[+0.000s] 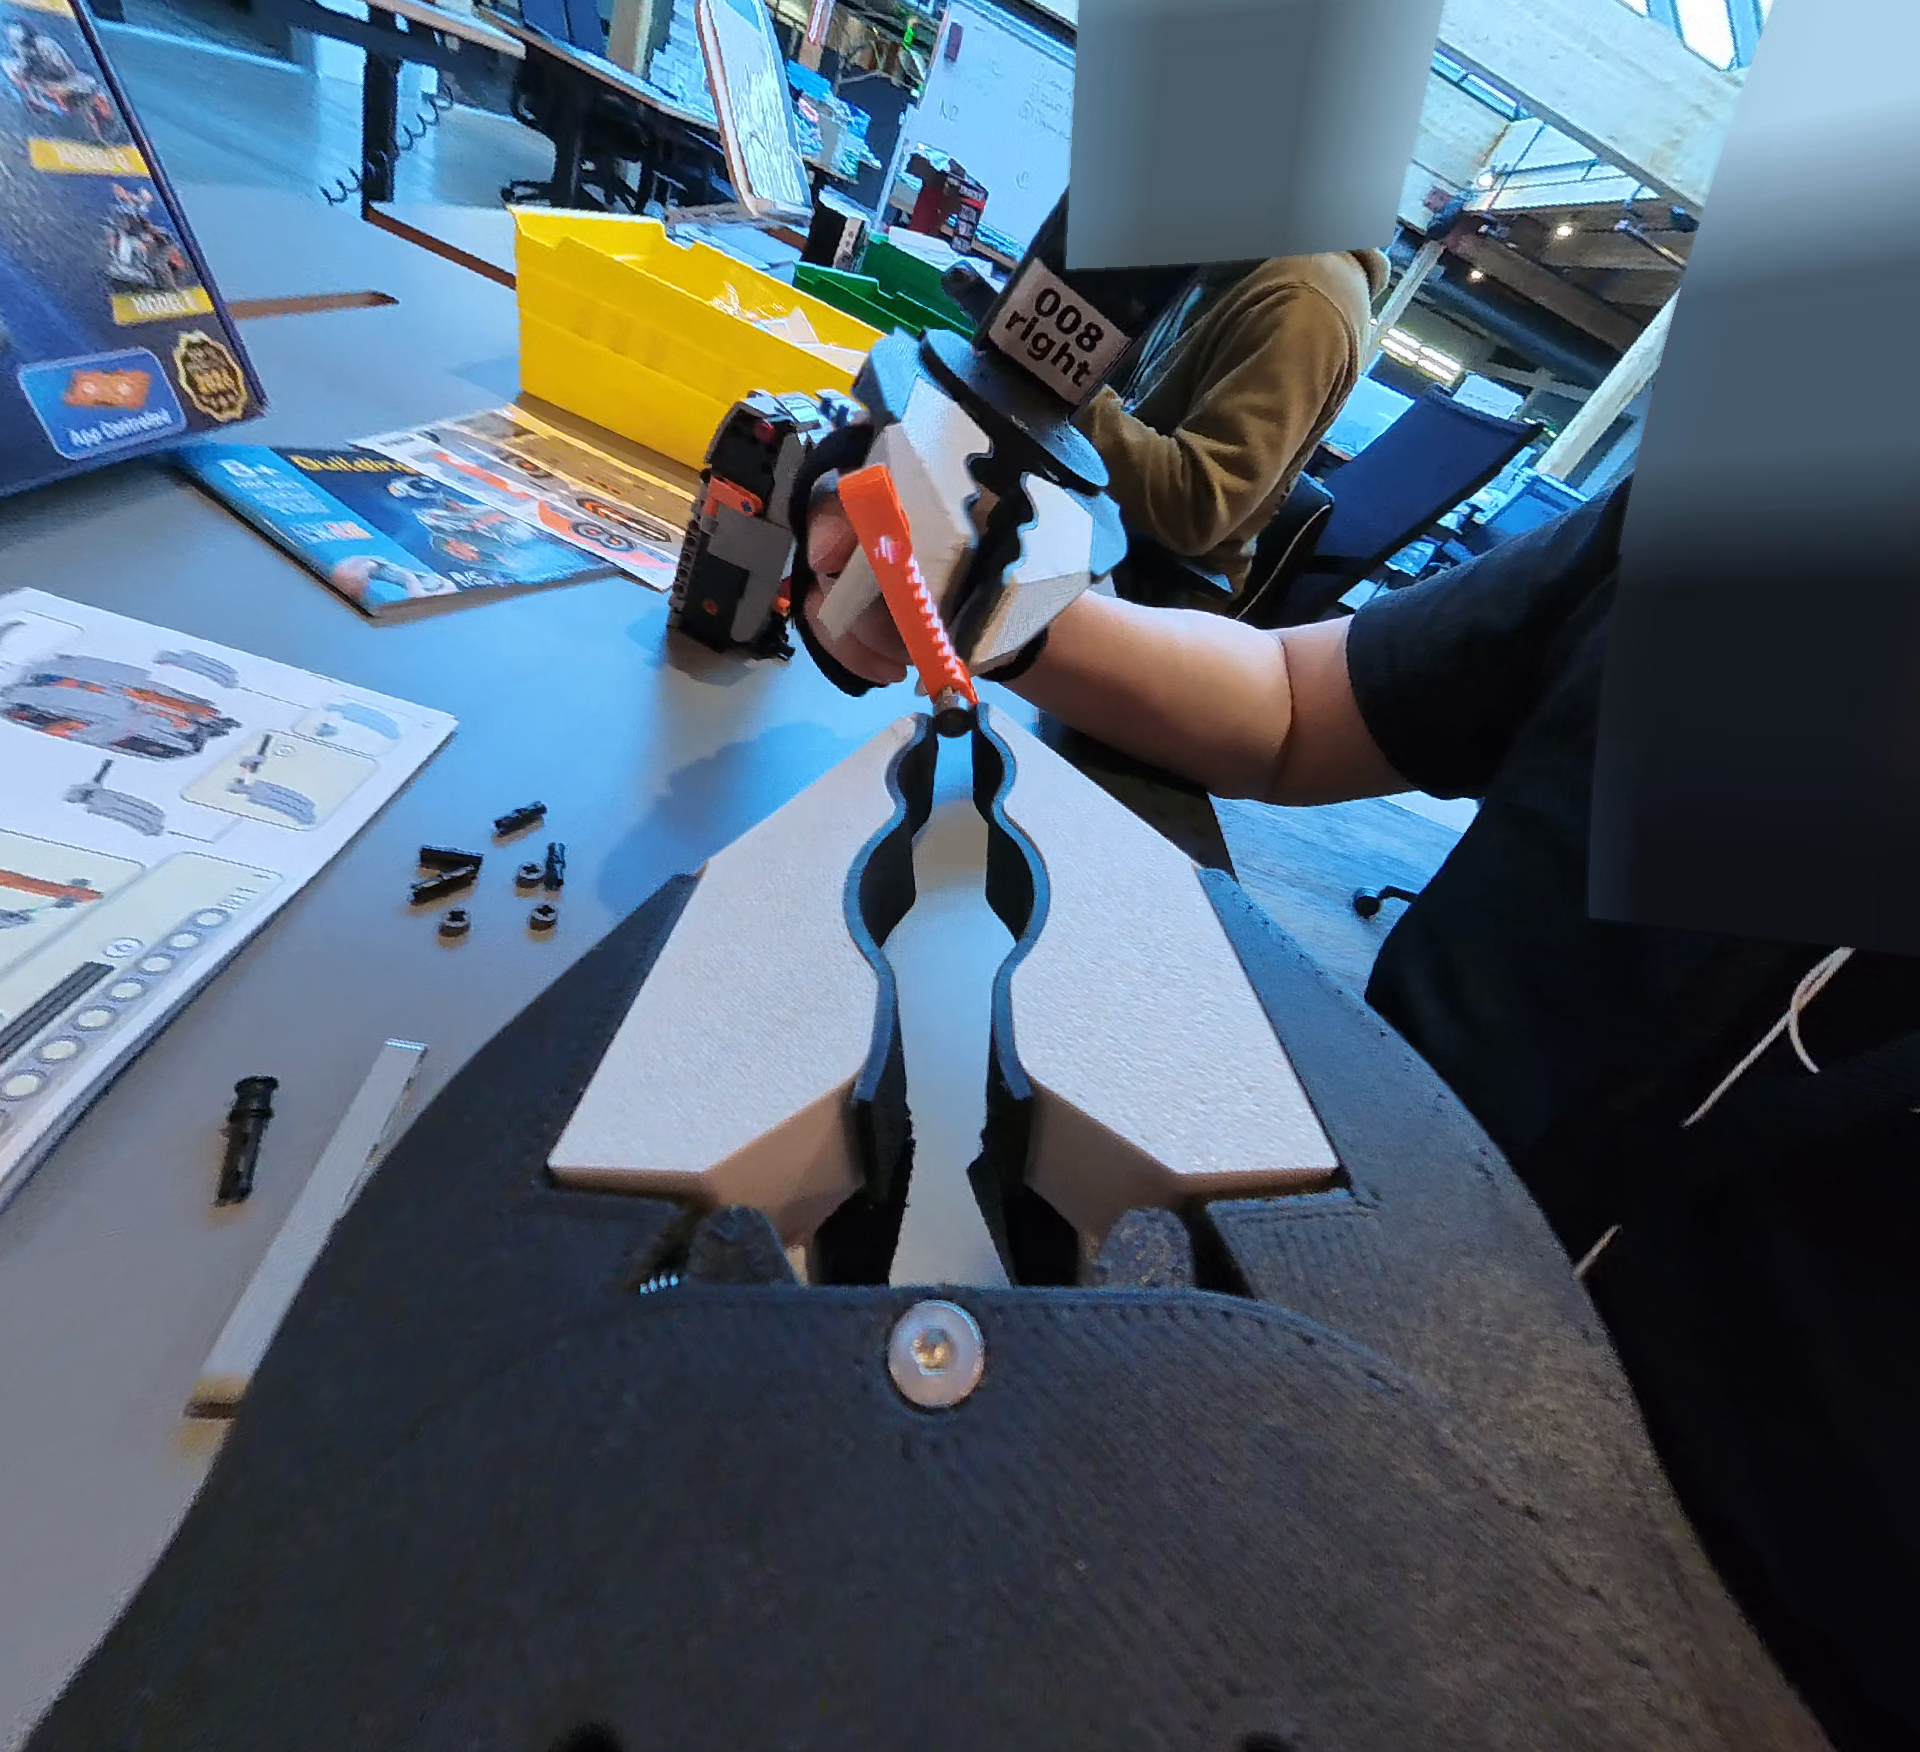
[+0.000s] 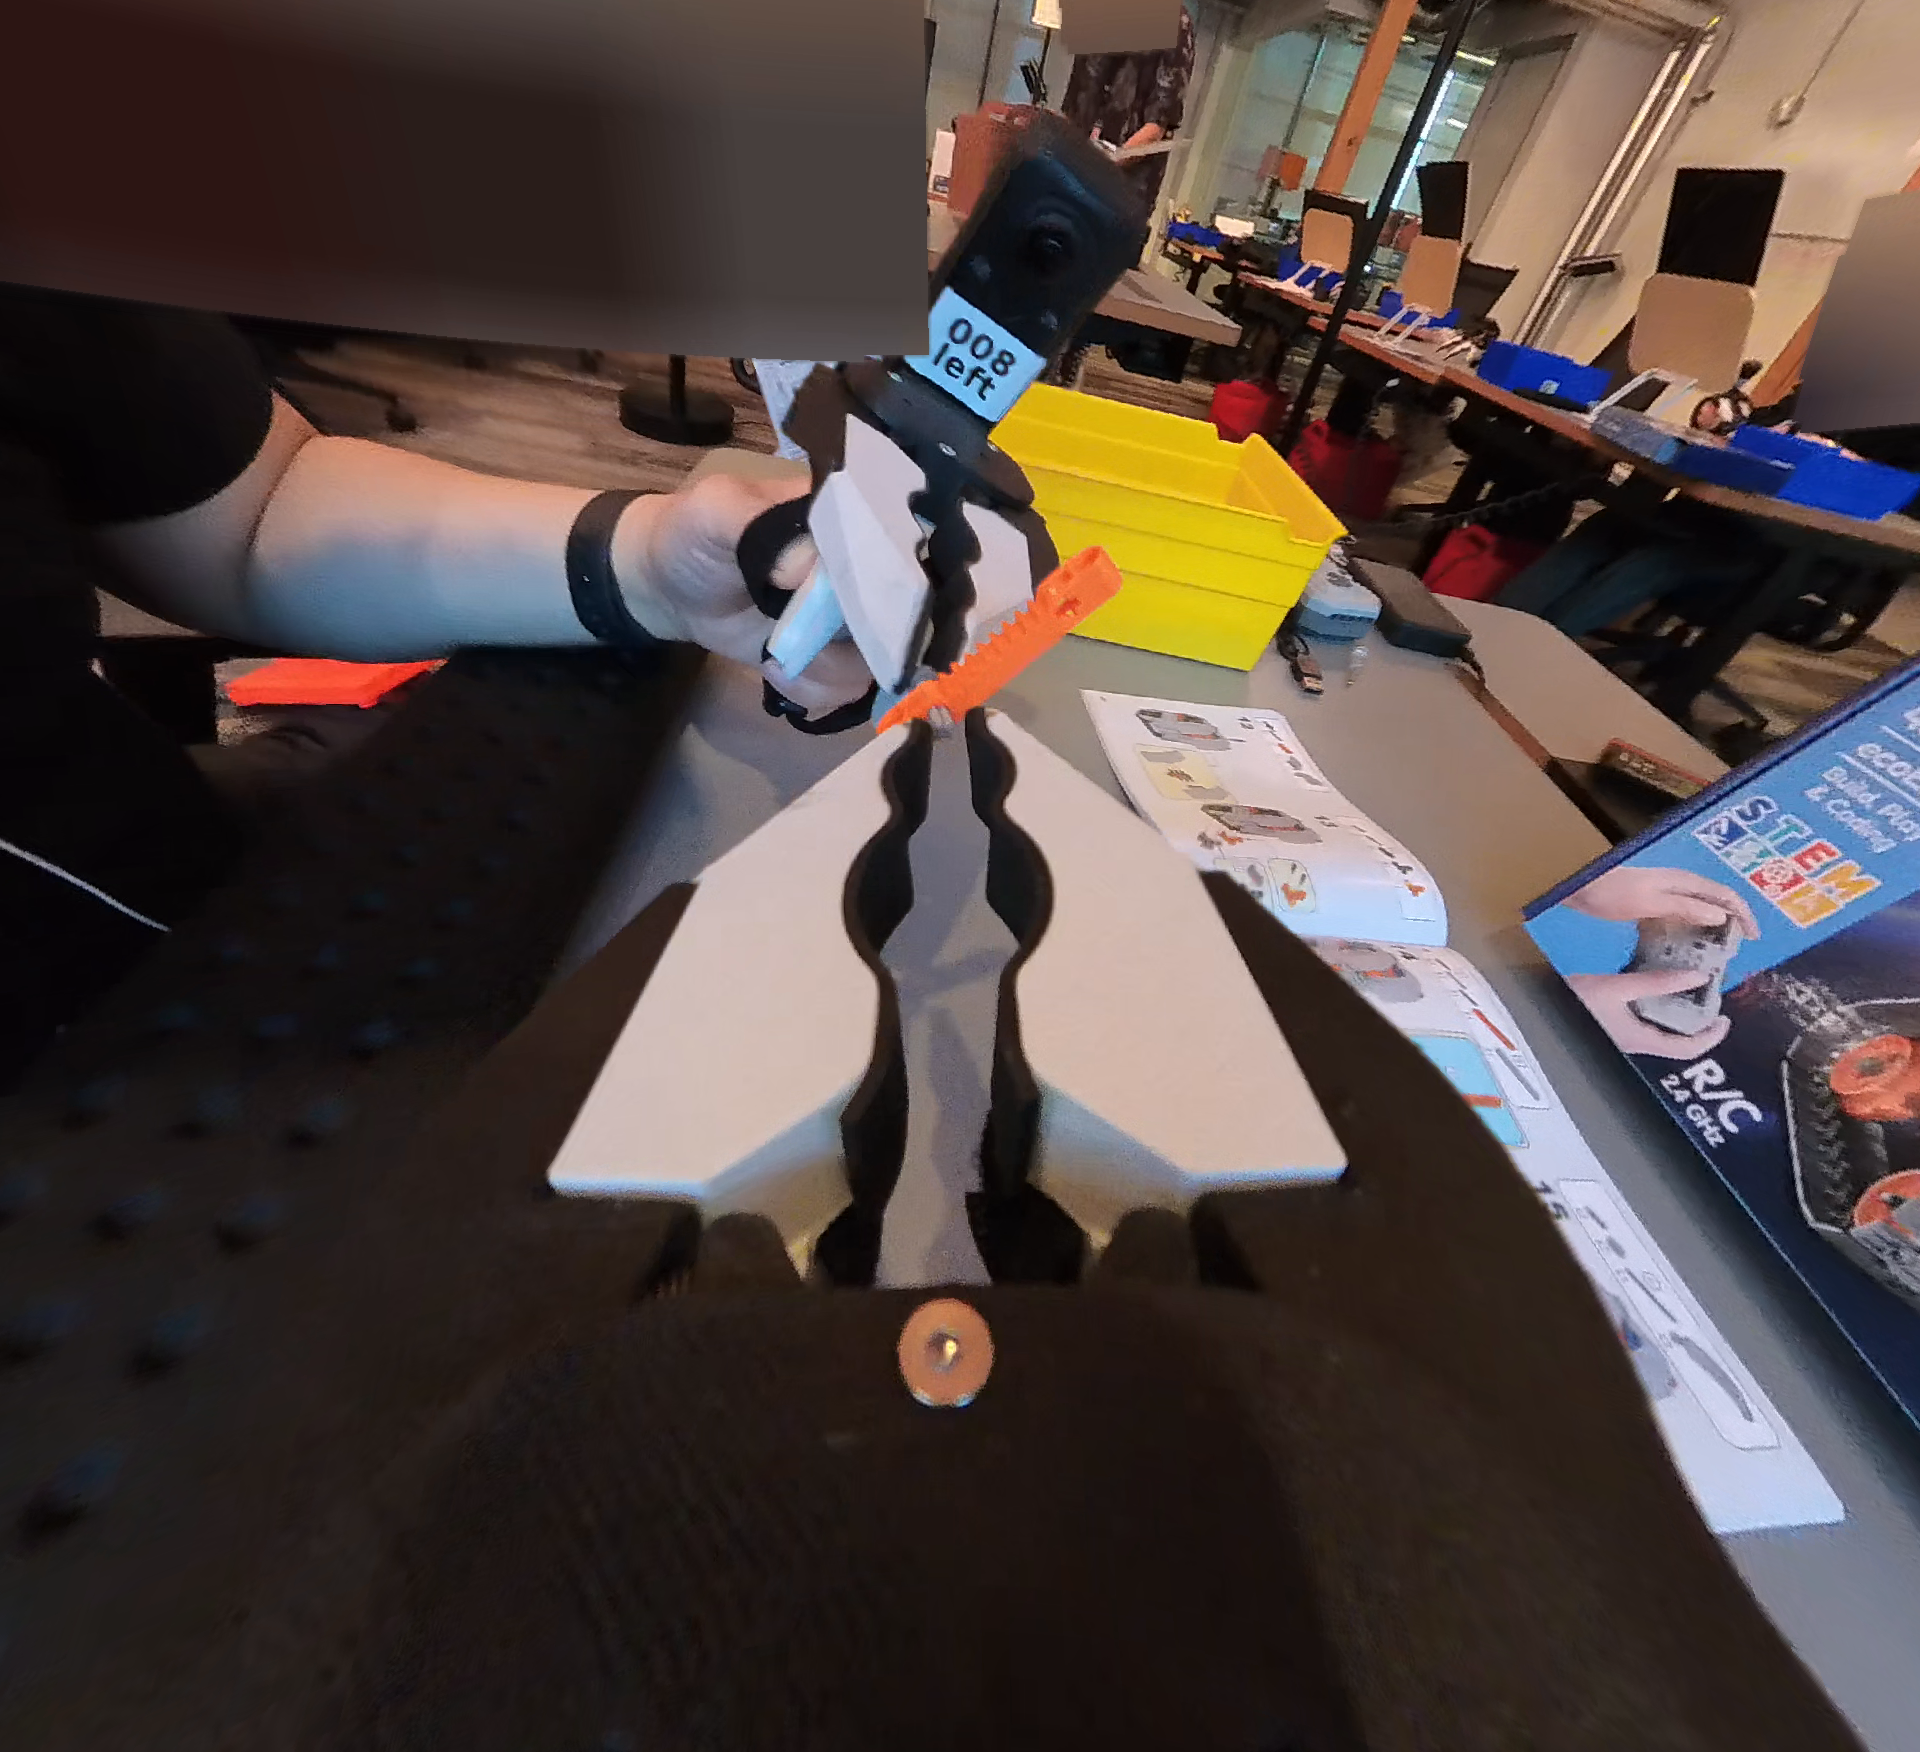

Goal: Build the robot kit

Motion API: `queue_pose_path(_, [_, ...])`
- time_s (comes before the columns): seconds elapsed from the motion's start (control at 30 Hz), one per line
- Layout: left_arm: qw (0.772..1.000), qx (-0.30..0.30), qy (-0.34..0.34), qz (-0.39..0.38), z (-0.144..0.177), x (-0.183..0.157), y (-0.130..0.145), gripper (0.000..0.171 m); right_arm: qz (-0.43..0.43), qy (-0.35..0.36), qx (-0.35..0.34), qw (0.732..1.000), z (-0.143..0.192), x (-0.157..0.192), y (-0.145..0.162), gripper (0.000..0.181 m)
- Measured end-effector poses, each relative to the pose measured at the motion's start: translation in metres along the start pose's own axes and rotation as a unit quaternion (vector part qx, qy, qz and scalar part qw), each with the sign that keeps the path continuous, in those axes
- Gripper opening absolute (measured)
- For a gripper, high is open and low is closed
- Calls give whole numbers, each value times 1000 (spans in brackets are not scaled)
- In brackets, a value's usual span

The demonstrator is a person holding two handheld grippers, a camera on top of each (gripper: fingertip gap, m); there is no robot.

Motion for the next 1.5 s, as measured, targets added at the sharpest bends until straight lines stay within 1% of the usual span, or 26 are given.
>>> queue_pose_path(0.17, [1000,12,11,8,-2,0,2,3,14,-8,10,1000,-2,3,1,3])
queue_pose_path(0.47, [999,21,31,22,-4,0,5,3,11,-30,27,999,-3,6,4,2])
queue_pose_path(0.63, [999,7,46,25,-5,0,4,3,-6,-42,25,999,-1,6,2,2])
queue_pose_path(0.97, [1000,5,21,-7,-4,-2,3,3,-39,-56,16,998,0,3,2,2])
queue_pose_path(1.23, [1000,2,19,-1,-4,0,4,3,-58,-62,13,996,-2,1,5,2])
queue_pose_path(1.37, [1000,3,10,-6,-3,1,3,3,-64,-61,10,996,-3,0,6,2])
queue_pose_path(1.43, [1000,9,-8,-22,-3,0,3,3,-67,-59,8,996,-3,-1,6,2])
queue_pose_path(1.5, [1000,6,-7,-19,-1,0,2,3,-63,-54,3,997,-4,0,6,2])
Point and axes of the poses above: each gripper's, where its closed fingertips meet, z back along the fingers, y out of its underside, x = y × z across the jaws, the point moved 7 cm from there along z, back along the fingers, and after that the axes turned 12 degrees about x, right-handed, at the moved point
